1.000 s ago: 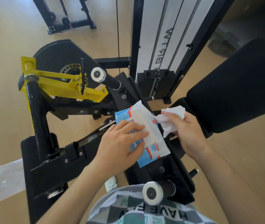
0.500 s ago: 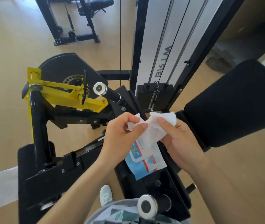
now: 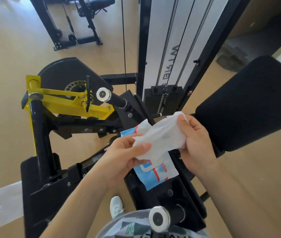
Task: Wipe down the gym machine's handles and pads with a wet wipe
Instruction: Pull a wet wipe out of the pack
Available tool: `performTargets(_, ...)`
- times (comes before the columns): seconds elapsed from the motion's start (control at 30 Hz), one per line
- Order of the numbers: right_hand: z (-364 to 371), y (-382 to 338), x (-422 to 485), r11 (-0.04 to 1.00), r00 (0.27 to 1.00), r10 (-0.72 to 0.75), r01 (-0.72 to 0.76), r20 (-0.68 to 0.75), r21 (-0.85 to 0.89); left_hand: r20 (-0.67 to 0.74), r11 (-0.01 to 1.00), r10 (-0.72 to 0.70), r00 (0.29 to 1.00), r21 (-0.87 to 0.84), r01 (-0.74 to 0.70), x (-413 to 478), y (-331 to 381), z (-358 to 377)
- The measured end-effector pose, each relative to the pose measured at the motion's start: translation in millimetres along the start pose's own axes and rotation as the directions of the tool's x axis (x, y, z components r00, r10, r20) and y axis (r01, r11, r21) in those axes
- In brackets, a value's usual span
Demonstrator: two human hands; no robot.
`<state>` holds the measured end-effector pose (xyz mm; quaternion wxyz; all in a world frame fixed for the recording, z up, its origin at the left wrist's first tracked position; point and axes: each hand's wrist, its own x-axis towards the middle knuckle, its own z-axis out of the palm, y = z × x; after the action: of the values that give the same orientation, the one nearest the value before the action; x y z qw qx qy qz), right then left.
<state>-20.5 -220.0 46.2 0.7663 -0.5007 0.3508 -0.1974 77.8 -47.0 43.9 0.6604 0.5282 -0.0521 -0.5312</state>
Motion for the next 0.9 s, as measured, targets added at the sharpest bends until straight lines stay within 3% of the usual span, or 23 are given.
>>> performTargets(0.1,-5.3,-0.3,4.3,1.000,0.996,-0.007,0.008,-0.092,0.005,-0.010,1.000,-0.010,1.000,0.022,0.011,-1.4,-1.9,-7.8)
performTargets(0.37,-4.9,5.7,11.3,0.996,0.978,0.078,-0.069,-0.195,0.056,-0.176,0.943,0.267,0.947,-0.154,-0.295,4.4,-8.8,-2.5)
performTargets(0.53,-4.2,6.8,13.6,0.997,0.969,0.064,-0.051,-0.239,0.059,-0.285,0.932,0.355,0.890,0.039,-0.360,11.2,-12.3,0.2)
performTargets(0.67,-4.5,8.6,14.9,0.999,0.962,-0.040,0.030,-0.269,-0.040,-0.327,0.910,0.414,0.849,0.181,-0.374,15.7,-14.2,-1.2)
performTargets(0.9,4.1,4.0,6.9,0.912,0.946,-0.323,0.300,-0.041,-0.279,-0.305,0.806,0.569,0.764,0.391,-0.445,22.8,-5.9,10.0)
